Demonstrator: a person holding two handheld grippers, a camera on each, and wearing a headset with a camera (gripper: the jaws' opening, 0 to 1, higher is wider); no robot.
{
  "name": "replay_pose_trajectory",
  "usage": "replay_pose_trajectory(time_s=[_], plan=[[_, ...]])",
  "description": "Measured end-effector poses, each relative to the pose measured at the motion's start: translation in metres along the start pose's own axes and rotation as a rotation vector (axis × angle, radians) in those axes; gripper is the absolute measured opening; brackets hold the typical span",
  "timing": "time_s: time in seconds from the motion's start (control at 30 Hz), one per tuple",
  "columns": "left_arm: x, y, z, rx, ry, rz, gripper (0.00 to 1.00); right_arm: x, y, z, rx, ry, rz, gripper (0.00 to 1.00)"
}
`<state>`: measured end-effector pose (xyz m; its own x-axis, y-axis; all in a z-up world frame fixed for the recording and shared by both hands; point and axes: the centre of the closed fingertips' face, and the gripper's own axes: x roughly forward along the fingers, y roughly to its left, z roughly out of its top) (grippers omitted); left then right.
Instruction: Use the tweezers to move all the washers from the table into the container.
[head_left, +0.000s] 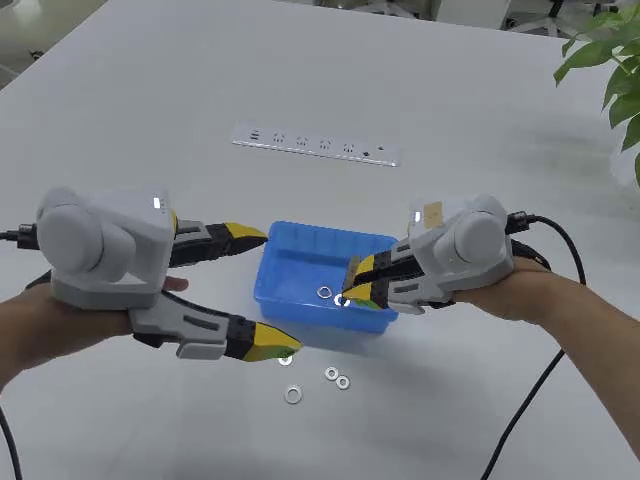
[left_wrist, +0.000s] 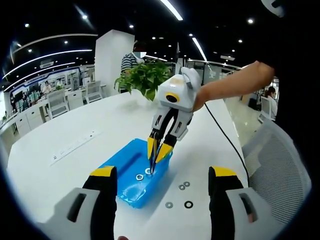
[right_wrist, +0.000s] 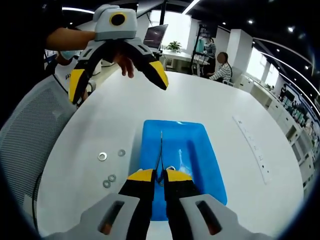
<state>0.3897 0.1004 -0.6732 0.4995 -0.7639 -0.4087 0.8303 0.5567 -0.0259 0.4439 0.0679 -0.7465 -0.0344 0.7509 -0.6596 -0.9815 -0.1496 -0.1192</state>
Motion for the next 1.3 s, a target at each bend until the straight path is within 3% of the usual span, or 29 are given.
replay_pose_trajectory(time_s=[0.83, 1.3], plan=[[0.037, 0.008, 0.013, 0.106, 0.034, -0.089, 0.30, 0.005, 0.002, -0.006, 0.009, 0.005, 0.011, 0.08], [0.061, 0.012, 0.011, 0.173, 0.081, -0.123, 0.20, 0.005, 0.001, -0.005, 0.010, 0.003, 0.012, 0.08]])
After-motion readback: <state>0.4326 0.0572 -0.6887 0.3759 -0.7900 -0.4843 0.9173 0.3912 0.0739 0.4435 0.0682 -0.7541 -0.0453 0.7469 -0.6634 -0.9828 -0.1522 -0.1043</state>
